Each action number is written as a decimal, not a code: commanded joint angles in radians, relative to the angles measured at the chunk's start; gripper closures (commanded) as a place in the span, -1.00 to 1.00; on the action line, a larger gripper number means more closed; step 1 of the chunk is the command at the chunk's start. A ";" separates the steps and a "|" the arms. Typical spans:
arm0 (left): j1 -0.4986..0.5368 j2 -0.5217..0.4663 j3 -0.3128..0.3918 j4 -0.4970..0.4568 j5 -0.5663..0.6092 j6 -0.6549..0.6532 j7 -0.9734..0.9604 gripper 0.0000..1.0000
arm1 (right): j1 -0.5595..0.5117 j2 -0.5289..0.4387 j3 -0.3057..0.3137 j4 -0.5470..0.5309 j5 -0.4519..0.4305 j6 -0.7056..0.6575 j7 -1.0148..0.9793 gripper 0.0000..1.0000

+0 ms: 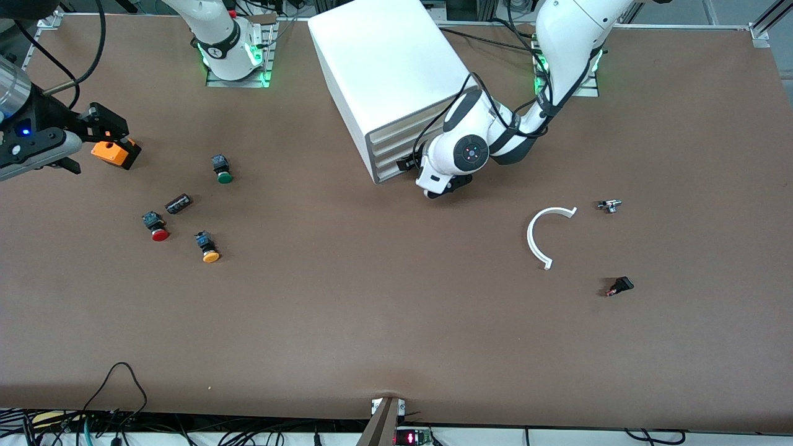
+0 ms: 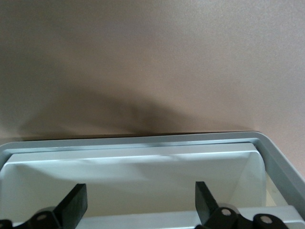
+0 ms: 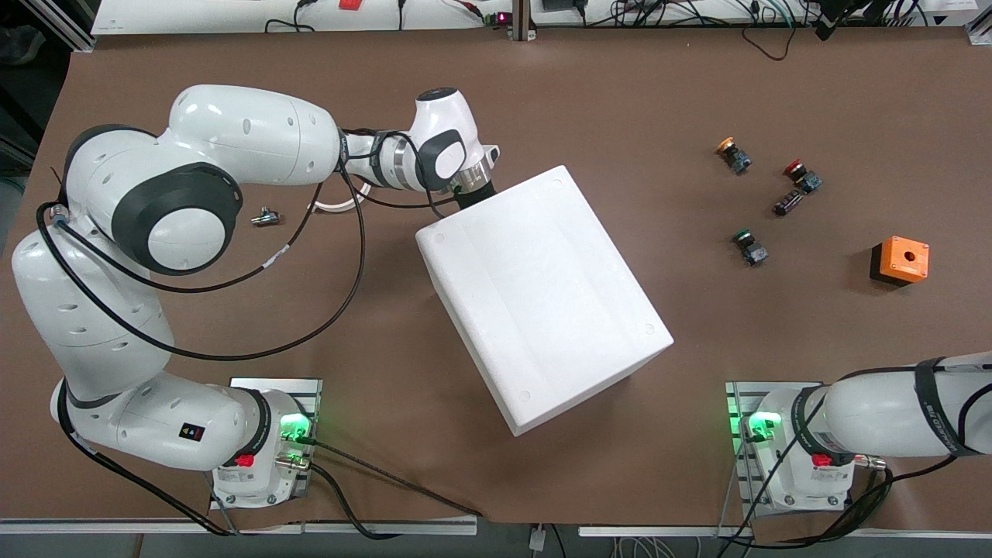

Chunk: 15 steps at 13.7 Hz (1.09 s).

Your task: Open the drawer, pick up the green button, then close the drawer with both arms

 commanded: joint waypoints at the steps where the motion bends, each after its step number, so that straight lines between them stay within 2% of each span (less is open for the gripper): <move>1: 0.001 -0.011 0.005 0.001 -0.027 0.006 0.028 -1.00 | -0.022 0.011 0.018 0.033 -0.009 -0.021 -0.012 -0.99; 7: 0.018 -0.101 0.187 0.030 -0.024 -0.039 0.294 -1.00 | -0.029 0.018 0.013 0.033 -0.003 -0.021 -0.006 -0.99; 10: 0.046 -0.164 0.275 0.050 -0.018 -0.173 0.470 -1.00 | -0.029 0.024 0.007 0.033 -0.004 -0.021 -0.006 -0.99; 13: 0.130 -0.253 0.293 0.050 0.152 -0.272 0.566 -1.00 | -0.029 0.035 0.007 0.035 -0.004 -0.021 -0.003 -0.99; 15: 0.188 -0.307 0.296 0.050 0.185 -0.318 0.656 -1.00 | -0.027 0.038 0.007 0.035 -0.006 -0.021 -0.005 -0.99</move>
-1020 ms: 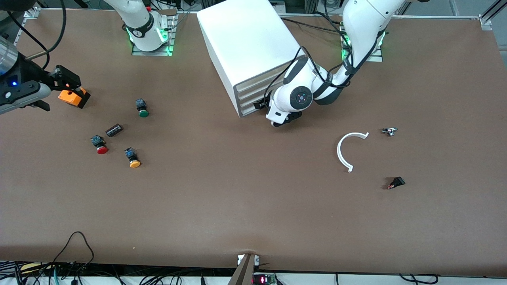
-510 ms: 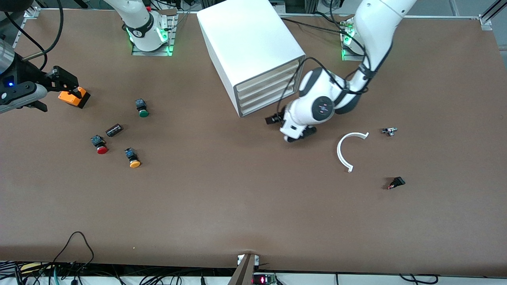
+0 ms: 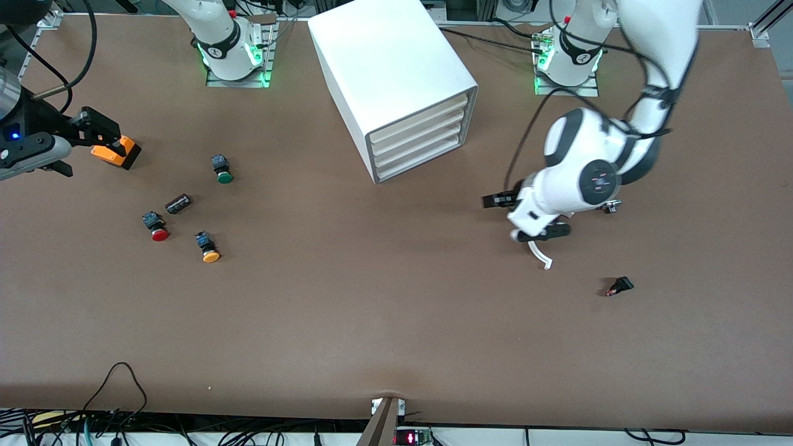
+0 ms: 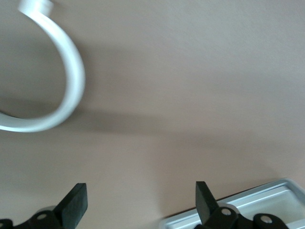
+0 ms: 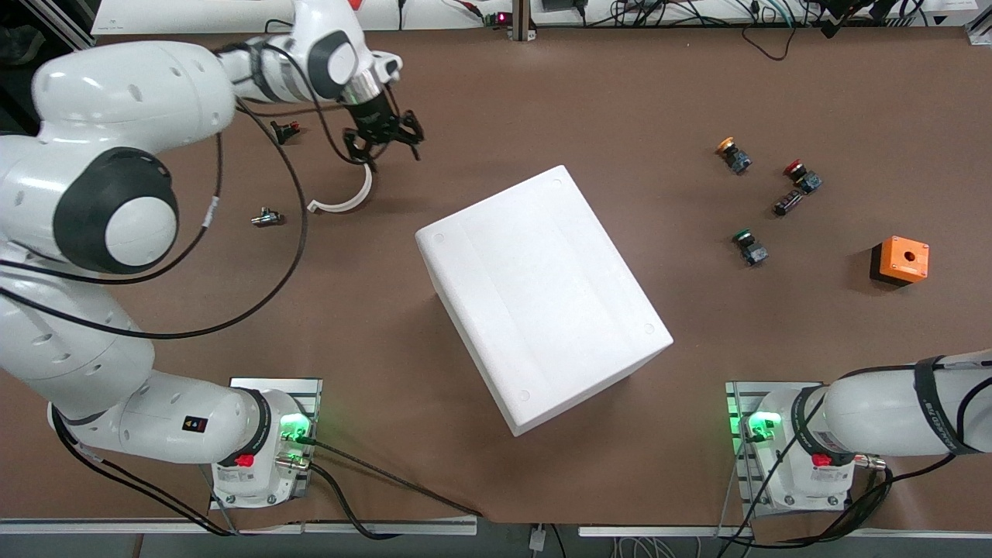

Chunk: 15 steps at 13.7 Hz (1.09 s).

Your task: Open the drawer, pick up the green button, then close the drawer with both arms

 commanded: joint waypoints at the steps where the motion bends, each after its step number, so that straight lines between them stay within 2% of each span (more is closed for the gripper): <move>1: 0.069 -0.093 0.010 -0.017 0.038 -0.055 0.117 -1.00 | -0.010 0.018 0.008 0.027 -0.005 -0.020 -0.005 -0.99; 3: 0.111 -0.134 0.025 -0.017 0.049 -0.087 0.175 -1.00 | -0.009 0.018 0.008 0.027 -0.007 -0.022 -0.005 -0.99; 4: 0.130 -0.159 0.030 -0.017 0.090 -0.094 0.196 -1.00 | -0.009 0.016 0.008 0.027 -0.007 -0.022 -0.005 -0.99; 9: 0.144 -0.260 0.088 0.022 0.213 -0.210 0.225 -1.00 | -0.004 0.013 0.014 0.025 -0.008 -0.031 0.069 -0.99; 15: 0.178 -0.342 0.119 0.062 0.248 -0.284 0.262 -1.00 | -0.002 0.015 0.015 0.025 -0.008 -0.035 0.070 -0.99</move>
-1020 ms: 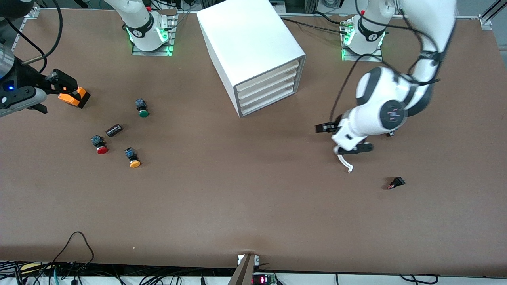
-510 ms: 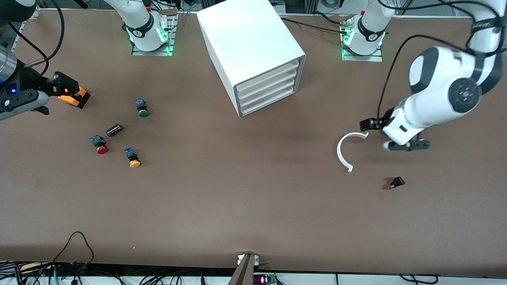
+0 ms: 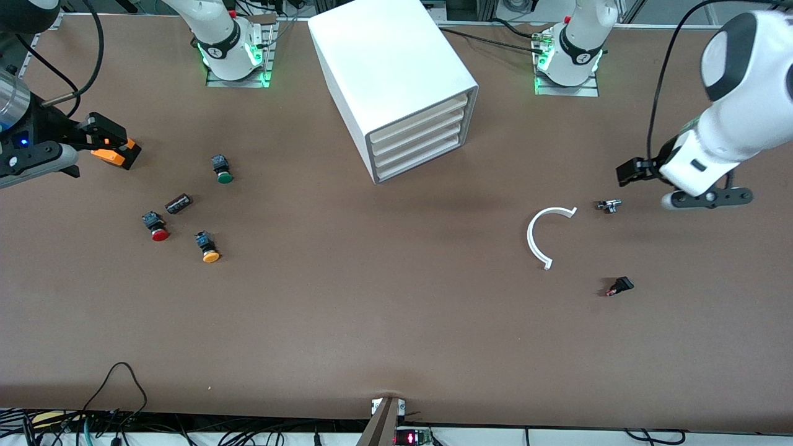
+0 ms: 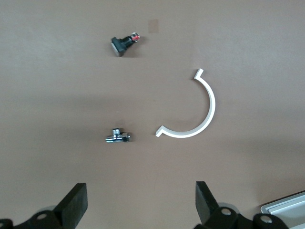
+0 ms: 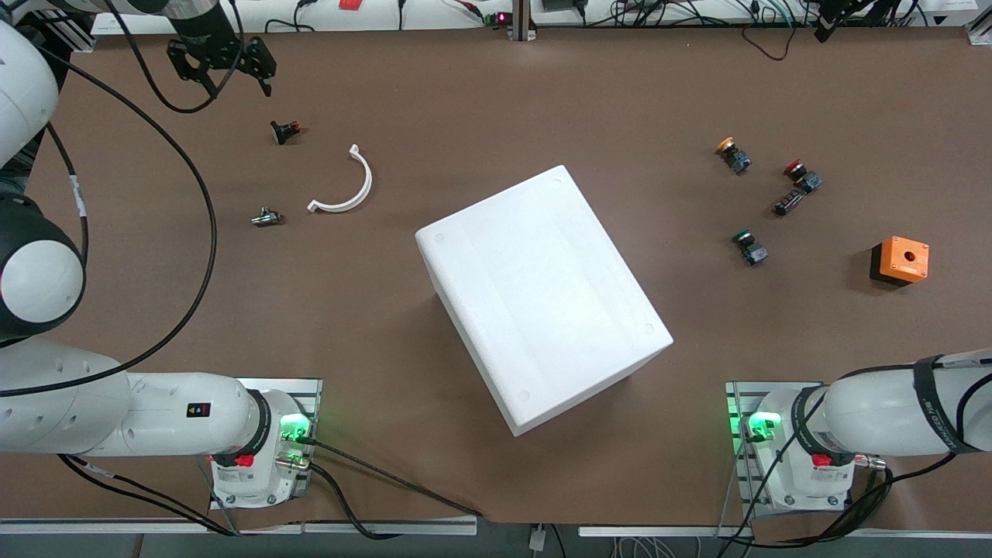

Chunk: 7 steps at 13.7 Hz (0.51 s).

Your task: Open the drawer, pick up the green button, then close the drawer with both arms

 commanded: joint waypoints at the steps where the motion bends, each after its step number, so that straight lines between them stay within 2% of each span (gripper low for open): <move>1: 0.023 -0.039 0.000 0.010 0.021 -0.039 0.026 -1.00 | -0.004 0.005 0.008 0.024 -0.008 -0.025 0.016 -0.99; 7: 0.051 -0.060 0.000 0.043 0.020 -0.060 0.022 -1.00 | -0.004 0.005 0.009 0.024 -0.008 -0.024 0.018 -0.99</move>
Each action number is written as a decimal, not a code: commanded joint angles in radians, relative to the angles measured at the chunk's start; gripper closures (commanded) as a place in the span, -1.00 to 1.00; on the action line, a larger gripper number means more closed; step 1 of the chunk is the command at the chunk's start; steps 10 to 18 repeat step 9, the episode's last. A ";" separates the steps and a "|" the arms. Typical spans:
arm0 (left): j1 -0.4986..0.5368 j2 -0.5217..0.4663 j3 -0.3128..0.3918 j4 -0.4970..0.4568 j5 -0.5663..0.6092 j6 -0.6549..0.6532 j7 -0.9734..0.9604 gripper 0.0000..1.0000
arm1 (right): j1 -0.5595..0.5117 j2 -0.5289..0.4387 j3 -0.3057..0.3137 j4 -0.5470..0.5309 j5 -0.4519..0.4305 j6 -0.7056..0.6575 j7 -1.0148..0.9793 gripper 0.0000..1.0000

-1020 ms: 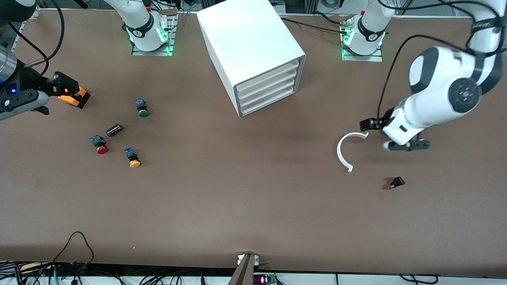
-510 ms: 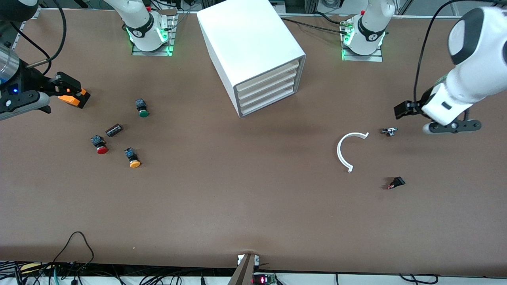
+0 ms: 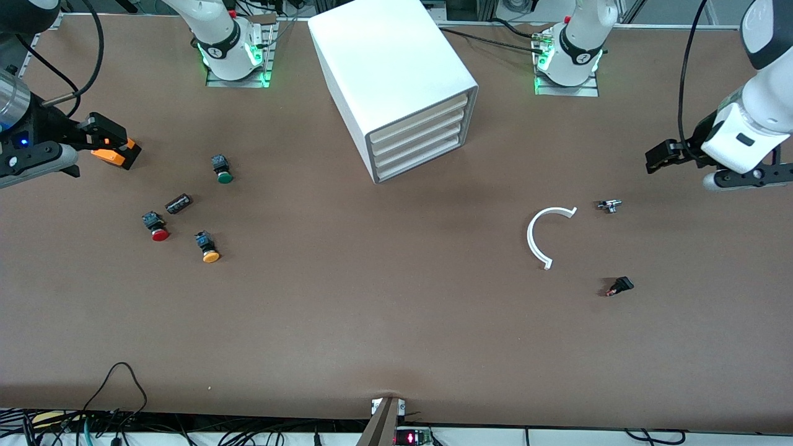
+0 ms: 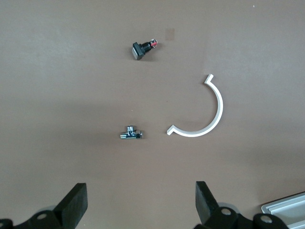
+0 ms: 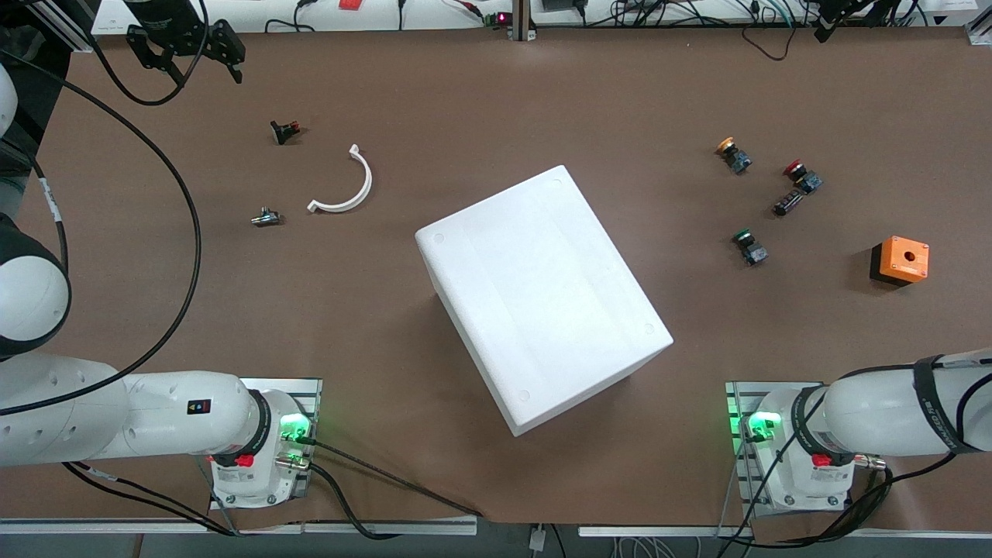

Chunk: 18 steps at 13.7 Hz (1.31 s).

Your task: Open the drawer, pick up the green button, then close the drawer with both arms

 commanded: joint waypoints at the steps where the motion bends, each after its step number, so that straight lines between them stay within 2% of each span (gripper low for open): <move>1: 0.010 -0.004 -0.002 0.028 0.010 -0.023 0.015 -1.00 | -0.004 0.005 0.008 0.024 -0.008 -0.022 0.014 -0.99; 5: 0.016 -0.001 0.010 0.056 -0.015 -0.017 0.019 -1.00 | -0.004 0.005 0.008 0.022 -0.008 -0.024 0.014 -0.99; 18: 0.018 -0.001 0.010 0.056 -0.016 -0.016 0.059 -1.00 | -0.004 0.005 0.008 0.021 -0.008 -0.024 0.016 -0.99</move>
